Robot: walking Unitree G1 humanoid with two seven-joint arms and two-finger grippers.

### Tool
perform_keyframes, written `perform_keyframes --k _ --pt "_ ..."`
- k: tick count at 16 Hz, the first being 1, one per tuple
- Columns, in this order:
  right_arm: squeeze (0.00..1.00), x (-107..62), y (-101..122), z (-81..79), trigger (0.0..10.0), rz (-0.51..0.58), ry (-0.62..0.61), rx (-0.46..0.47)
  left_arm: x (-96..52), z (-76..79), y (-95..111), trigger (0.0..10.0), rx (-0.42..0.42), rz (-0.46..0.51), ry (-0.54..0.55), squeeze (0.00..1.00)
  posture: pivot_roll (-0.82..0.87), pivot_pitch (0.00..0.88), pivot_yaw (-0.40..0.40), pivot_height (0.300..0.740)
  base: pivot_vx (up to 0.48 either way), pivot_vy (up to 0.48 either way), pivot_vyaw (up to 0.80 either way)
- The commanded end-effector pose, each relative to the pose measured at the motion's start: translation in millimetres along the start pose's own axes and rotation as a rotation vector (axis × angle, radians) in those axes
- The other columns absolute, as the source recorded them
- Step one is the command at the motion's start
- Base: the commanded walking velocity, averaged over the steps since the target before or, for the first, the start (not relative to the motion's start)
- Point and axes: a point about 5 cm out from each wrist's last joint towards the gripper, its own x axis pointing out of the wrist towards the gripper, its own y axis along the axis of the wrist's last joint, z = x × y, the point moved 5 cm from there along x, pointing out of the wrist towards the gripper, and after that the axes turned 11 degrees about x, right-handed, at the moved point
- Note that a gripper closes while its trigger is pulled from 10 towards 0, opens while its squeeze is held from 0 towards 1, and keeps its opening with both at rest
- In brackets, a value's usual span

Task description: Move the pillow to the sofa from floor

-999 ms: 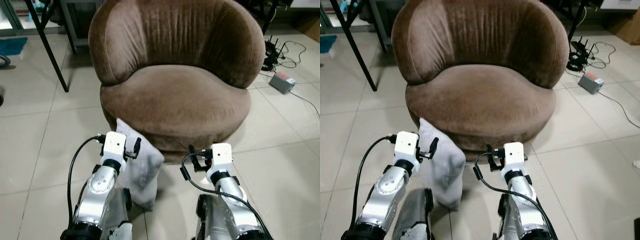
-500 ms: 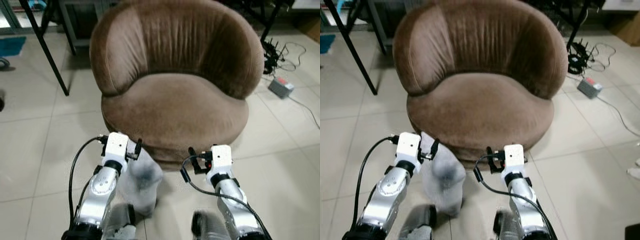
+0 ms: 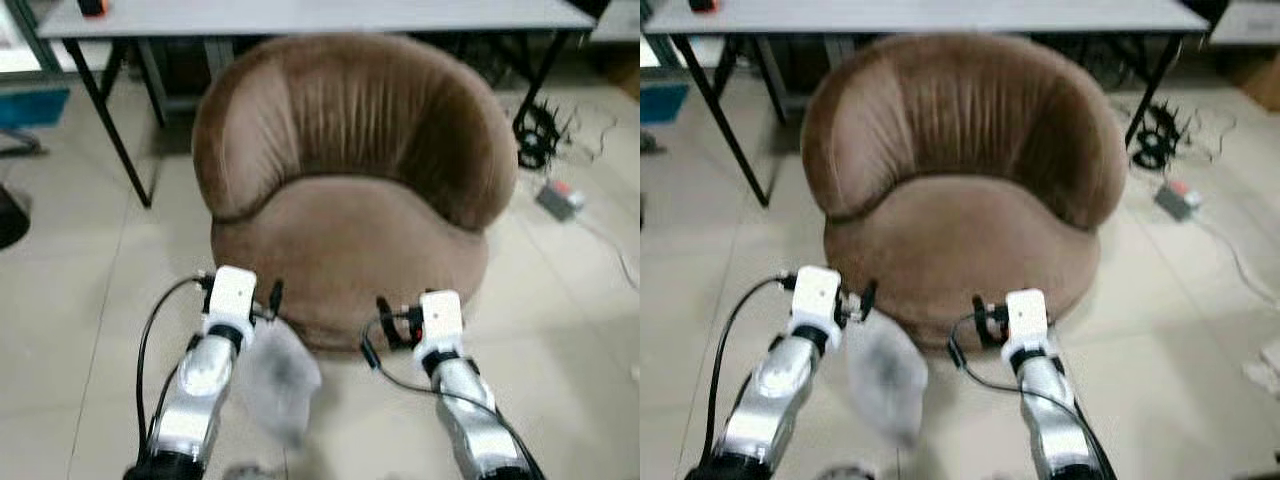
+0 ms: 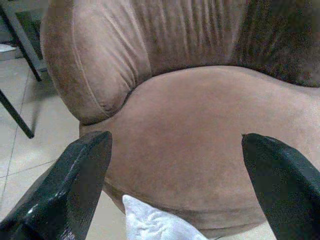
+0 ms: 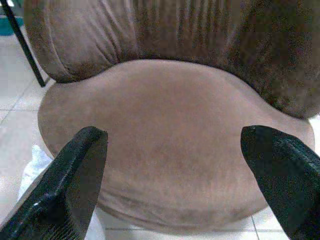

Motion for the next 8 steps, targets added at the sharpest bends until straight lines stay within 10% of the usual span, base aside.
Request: perform_keyframes --k 1,8 --pt "0.09 0.1 -1.0 -1.8 10.0 -0.005 0.011 -0.018 -2.3 0.9 -4.0 10.0 0.001 -0.013 0.000 0.00 0.09 0.031 -0.048 0.740 0.000 0.000 0.64" --pt "0.07 0.5 -2.2 -2.0 10.0 0.001 0.011 -0.019 -2.1 2.0 -3.8 10.0 0.002 -0.015 -0.006 0.00 0.09 0.024 -0.048 0.740 0.000 0.000 0.59"
